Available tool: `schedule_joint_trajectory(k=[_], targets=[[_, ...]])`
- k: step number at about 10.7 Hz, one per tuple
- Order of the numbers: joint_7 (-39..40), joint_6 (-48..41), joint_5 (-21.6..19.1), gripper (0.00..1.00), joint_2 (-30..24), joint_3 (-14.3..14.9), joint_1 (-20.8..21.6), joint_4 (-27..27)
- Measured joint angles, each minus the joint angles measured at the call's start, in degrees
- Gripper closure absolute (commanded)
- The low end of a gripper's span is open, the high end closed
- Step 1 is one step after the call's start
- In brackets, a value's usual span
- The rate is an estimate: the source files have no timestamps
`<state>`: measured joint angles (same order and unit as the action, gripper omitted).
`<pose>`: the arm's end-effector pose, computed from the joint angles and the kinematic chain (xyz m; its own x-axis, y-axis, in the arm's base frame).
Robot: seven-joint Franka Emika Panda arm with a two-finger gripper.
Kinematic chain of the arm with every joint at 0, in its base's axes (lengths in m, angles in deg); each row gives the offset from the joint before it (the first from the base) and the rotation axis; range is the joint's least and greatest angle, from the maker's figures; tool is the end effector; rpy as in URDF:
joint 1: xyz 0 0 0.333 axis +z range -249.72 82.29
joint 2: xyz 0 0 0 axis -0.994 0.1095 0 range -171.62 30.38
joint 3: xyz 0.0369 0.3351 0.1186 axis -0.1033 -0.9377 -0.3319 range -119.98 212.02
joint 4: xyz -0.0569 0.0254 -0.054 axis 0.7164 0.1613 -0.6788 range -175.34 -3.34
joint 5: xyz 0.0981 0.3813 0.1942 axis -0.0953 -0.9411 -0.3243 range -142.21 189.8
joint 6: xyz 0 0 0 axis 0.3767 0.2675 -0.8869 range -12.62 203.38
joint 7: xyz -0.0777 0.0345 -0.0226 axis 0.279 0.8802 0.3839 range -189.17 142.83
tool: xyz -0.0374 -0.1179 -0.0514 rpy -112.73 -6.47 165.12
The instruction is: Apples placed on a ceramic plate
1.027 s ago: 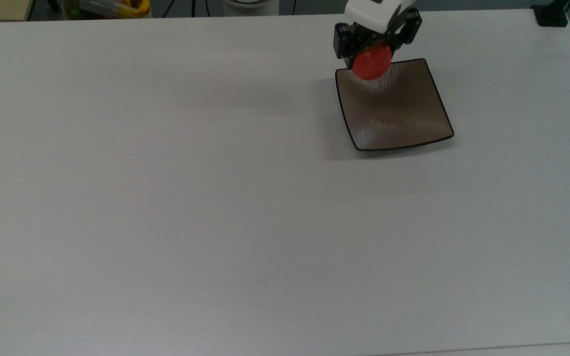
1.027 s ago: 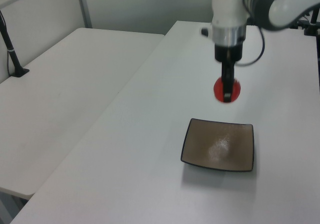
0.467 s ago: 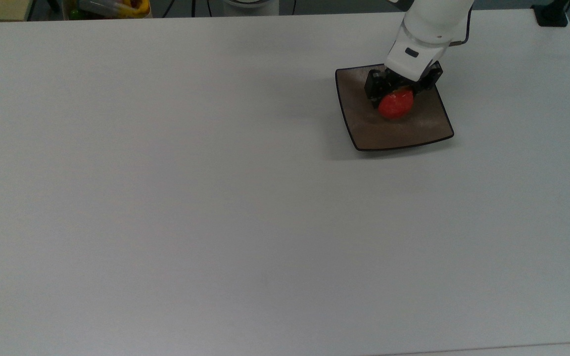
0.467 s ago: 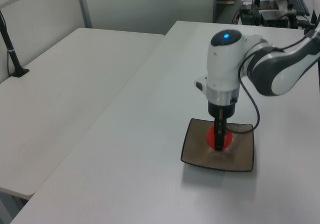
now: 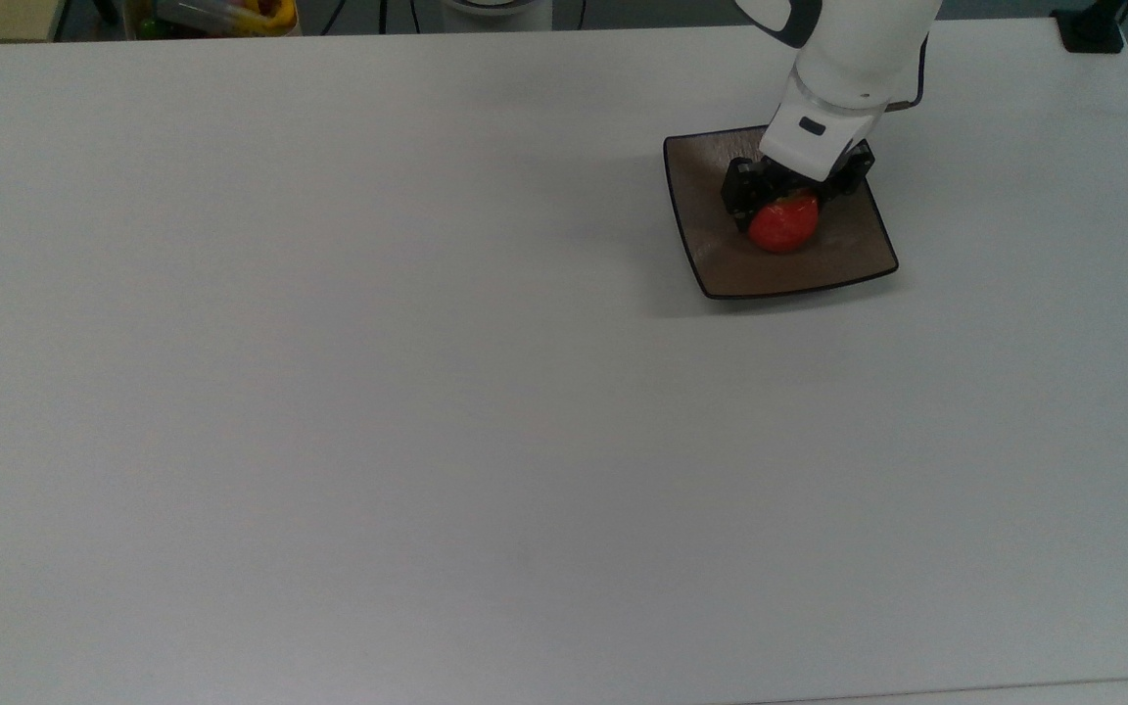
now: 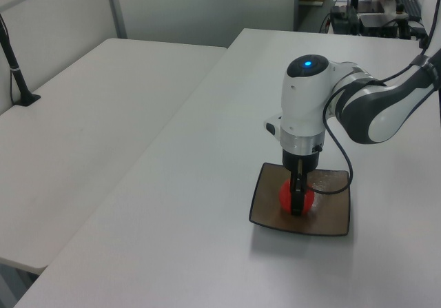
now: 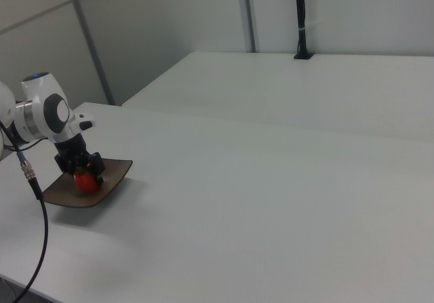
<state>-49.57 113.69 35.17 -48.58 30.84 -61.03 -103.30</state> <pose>0.5627 0.4082 0.3200 0.9558 0.2924 0.0303 0.2905 -0.9552 0.0561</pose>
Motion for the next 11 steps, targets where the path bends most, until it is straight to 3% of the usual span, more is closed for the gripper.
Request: schedule_joint_trajectory(k=[6, 11], targets=[[0.0, 0.1, 0.0, 0.00, -0.5, 0.0, -0.4, 0.9], [0.0, -13.8, 0.0, 0.00, -10.7, 0.2, -0.8, 5.4]])
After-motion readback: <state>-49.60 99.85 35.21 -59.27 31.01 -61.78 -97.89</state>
